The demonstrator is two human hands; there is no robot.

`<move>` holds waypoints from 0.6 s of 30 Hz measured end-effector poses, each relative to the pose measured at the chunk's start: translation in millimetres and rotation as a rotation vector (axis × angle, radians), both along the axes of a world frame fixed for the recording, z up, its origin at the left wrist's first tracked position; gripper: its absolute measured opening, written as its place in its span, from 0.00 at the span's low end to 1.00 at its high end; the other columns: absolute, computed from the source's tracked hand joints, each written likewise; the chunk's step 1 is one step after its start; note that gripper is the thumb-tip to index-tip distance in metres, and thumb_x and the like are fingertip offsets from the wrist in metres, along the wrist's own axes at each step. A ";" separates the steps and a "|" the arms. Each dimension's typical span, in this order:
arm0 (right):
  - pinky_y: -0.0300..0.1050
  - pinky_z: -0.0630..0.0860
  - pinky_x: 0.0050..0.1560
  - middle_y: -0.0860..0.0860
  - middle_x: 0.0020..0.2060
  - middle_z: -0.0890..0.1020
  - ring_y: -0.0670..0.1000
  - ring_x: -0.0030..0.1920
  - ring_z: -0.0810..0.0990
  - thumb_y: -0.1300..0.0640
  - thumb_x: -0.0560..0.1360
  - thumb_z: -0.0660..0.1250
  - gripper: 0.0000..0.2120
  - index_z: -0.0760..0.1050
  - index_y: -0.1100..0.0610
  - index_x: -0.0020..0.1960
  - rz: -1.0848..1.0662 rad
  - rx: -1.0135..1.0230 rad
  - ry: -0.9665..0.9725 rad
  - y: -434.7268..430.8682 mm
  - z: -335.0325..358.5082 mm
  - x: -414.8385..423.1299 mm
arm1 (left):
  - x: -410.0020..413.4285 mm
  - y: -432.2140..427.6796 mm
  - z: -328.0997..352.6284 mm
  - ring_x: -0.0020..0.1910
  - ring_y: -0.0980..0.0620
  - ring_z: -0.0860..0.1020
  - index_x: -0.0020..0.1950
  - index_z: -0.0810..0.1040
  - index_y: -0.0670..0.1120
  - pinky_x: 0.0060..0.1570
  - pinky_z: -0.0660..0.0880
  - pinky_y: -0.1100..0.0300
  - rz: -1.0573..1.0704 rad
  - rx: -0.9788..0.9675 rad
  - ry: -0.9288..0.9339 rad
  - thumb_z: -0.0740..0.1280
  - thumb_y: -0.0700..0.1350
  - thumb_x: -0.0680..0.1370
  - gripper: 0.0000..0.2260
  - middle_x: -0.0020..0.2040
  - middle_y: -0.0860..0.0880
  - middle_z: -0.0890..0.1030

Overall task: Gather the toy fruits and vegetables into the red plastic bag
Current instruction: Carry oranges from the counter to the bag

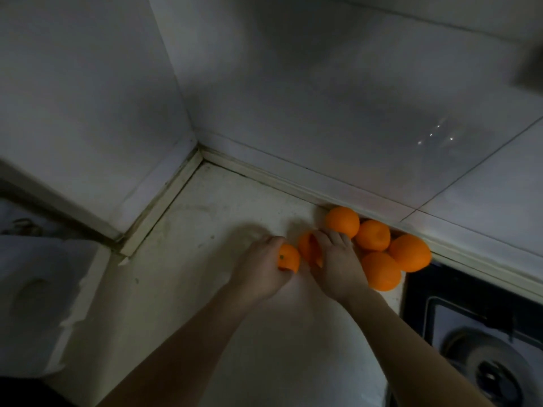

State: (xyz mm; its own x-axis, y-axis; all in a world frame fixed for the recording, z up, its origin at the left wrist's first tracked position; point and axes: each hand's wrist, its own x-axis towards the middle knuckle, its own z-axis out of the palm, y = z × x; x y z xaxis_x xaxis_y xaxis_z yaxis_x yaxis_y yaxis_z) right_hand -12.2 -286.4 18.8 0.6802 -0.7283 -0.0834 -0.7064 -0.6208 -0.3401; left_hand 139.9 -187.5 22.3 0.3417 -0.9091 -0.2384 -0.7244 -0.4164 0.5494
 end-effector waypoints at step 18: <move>0.51 0.66 0.64 0.53 0.67 0.69 0.56 0.65 0.63 0.51 0.68 0.74 0.34 0.66 0.53 0.71 -0.184 -0.177 -0.148 136.7 105.7 -76.5 | -39.6 117.2 102.1 0.62 0.49 0.74 0.68 0.71 0.52 0.57 0.74 0.52 -0.069 -0.277 -0.029 0.74 0.52 0.69 0.28 0.65 0.51 0.73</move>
